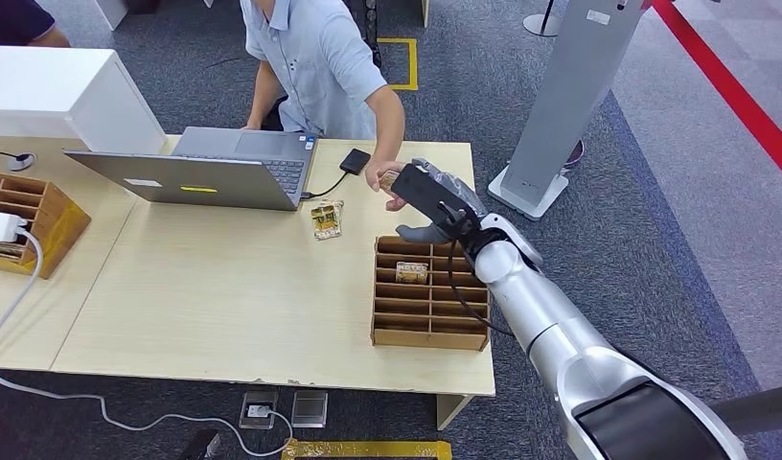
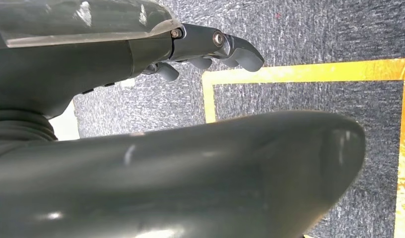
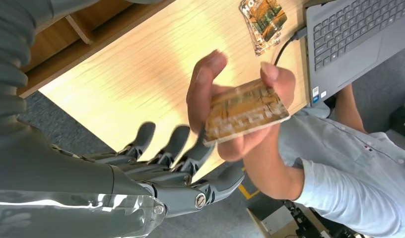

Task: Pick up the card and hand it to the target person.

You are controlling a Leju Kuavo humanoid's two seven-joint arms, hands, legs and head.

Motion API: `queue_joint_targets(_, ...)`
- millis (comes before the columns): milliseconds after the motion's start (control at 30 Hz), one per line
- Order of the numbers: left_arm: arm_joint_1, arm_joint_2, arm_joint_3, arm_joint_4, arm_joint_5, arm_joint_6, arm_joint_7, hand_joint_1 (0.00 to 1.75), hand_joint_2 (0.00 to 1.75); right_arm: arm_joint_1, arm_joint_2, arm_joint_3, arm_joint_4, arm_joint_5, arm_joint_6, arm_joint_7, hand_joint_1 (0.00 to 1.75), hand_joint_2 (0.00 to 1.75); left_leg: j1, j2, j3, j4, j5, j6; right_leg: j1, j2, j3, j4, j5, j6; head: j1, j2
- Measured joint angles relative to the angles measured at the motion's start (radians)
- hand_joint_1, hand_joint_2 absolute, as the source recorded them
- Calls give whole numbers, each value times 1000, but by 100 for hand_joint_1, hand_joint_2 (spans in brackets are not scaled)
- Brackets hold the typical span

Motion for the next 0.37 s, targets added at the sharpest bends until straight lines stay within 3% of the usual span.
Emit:
queue_joint_targets(167,1,1,5,0,5,5,-4,0,0,-26,-45,-66,-54,-65,-63,-64,0,175,0,-2,0,0,0,0,0,-1,0,0,0,0,0,0)
queue_joint_targets(367,2,1,19,1,21,16,-5,0,0,-12,-105,-140,-223,-123,-163,-108,0,175,0,-2,-1,1,0,0,0,-2,-1,0,0,0,0,0)
